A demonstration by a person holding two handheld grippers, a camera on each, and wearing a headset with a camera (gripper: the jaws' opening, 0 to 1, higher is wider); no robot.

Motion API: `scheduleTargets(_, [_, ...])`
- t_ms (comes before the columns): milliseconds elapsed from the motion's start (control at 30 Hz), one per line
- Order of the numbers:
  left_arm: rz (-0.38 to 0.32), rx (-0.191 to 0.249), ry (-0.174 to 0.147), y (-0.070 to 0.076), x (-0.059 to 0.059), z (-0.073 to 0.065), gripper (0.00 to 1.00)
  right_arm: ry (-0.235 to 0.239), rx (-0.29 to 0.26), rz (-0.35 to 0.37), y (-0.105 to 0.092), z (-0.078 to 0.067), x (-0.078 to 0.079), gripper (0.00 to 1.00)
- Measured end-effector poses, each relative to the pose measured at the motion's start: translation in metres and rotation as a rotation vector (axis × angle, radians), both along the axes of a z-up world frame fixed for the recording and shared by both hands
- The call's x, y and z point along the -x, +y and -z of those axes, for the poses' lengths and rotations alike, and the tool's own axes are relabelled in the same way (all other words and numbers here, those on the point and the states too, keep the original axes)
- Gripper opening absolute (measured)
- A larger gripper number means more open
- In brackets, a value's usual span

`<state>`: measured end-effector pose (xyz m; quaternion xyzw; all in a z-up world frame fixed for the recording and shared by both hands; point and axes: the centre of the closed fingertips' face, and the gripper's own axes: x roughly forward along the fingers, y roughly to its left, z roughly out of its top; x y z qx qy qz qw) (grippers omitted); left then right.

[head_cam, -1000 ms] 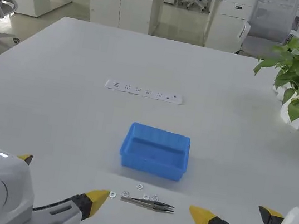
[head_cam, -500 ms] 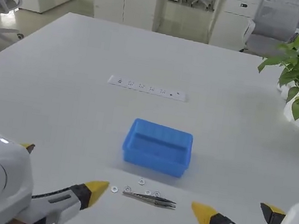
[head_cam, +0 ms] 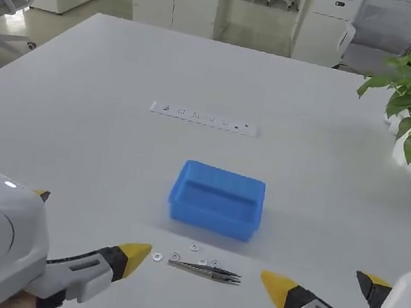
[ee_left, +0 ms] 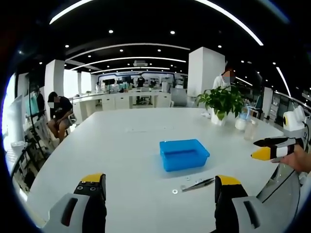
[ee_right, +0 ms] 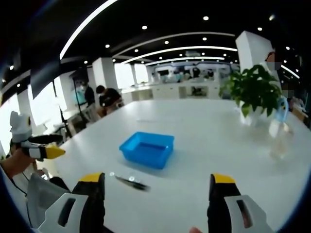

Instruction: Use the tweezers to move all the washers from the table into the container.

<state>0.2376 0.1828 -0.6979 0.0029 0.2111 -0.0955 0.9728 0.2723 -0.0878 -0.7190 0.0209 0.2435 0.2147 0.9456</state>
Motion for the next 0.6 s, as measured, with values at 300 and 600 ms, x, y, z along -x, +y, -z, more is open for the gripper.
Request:
scheduleTargets(300, [0.025,-0.016,0.002,-0.001,0.006,-0.006,0.94,-0.017,0.013,-0.026,0.008,-0.001,-0.001,0.91])
scheduleTargets(600, [0.159,-0.024,0.055,-0.02,0.001,0.008,0.83,-0.01,0.028,-0.02,0.01,0.003,0.0,0.92])
